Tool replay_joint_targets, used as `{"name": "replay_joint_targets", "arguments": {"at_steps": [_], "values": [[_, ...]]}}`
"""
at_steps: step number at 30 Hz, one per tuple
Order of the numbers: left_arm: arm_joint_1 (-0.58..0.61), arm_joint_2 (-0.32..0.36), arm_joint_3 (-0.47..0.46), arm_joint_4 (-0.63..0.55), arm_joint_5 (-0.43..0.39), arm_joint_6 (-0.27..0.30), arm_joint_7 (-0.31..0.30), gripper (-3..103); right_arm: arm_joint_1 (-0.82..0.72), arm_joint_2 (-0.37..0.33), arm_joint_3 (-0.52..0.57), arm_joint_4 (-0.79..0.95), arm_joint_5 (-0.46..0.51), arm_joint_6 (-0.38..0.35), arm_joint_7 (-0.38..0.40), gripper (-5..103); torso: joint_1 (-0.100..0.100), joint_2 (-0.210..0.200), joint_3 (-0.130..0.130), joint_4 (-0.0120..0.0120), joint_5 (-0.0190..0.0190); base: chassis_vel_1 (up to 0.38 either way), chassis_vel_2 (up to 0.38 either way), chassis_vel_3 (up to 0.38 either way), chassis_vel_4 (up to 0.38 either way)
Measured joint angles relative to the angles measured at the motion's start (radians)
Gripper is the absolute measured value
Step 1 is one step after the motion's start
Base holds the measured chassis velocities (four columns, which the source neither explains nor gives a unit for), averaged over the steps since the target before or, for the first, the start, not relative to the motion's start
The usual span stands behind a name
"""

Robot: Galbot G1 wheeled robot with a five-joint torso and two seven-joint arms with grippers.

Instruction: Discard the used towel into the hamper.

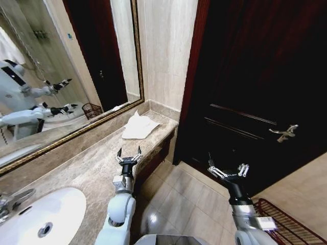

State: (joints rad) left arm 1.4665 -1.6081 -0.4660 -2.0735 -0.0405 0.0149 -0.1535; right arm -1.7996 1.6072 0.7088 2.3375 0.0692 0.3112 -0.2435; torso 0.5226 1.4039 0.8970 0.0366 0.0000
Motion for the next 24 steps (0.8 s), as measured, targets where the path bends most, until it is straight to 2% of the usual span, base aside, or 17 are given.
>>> {"name": "replay_joint_targets", "arguments": {"at_steps": [6, 10, 14, 20, 22, 24], "values": [[-0.039, 0.043, -0.023, 0.016, -0.077, 0.015, -0.017, 100, 0.015, 0.001, -0.001, -0.025, 0.002, -0.007, 0.0, 100, 0.0, 0.0, 0.0, 0.0001, 0.0, -0.047, 0.062, 0.064, -0.045], [-0.052, 0.07, -0.032, 0.021, -0.095, 0.024, -0.023, 100, 0.018, 0.001, -0.002, -0.033, 0.003, -0.007, -0.005, 100, 0.0, 0.0, 0.0, 0.0001, -0.0001, -0.081, 0.078, 0.116, -0.089], [-0.065, 0.124, -0.036, 0.031, -0.126, 0.034, -0.027, 100, 0.022, 0.001, -0.003, -0.044, 0.009, 0.007, -0.002, 100, 0.0, 0.0, 0.0, 0.0001, -0.0001, -0.085, 0.088, 0.095, -0.096], [-0.105, 0.234, -0.015, 0.047, -0.236, 0.083, -0.041, 100, 0.018, 0.001, 0.007, -0.054, 0.011, 0.037, 0.0, 100, 0.001, 0.0, 0.0, 0.0, -0.0002, -0.041, 0.033, 0.042, -0.024], [-0.118, 0.252, -0.012, 0.05, -0.26, 0.098, -0.047, 102, 0.016, 0.001, 0.009, -0.057, 0.01, 0.042, 0.001, 100, 0.0, 0.0, 0.0, 0.0001, -0.0002, 0.0, 0.0, 0.0, 0.0], [-0.13, 0.267, -0.009, 0.052, -0.279, 0.113, -0.051, 100, 0.015, 0.001, 0.01, -0.06, 0.009, 0.047, 0.001, 100, 0.0, 0.0, 0.0, 0.0, -0.0003, 0.0, 0.0, 0.0, 0.0]]}}
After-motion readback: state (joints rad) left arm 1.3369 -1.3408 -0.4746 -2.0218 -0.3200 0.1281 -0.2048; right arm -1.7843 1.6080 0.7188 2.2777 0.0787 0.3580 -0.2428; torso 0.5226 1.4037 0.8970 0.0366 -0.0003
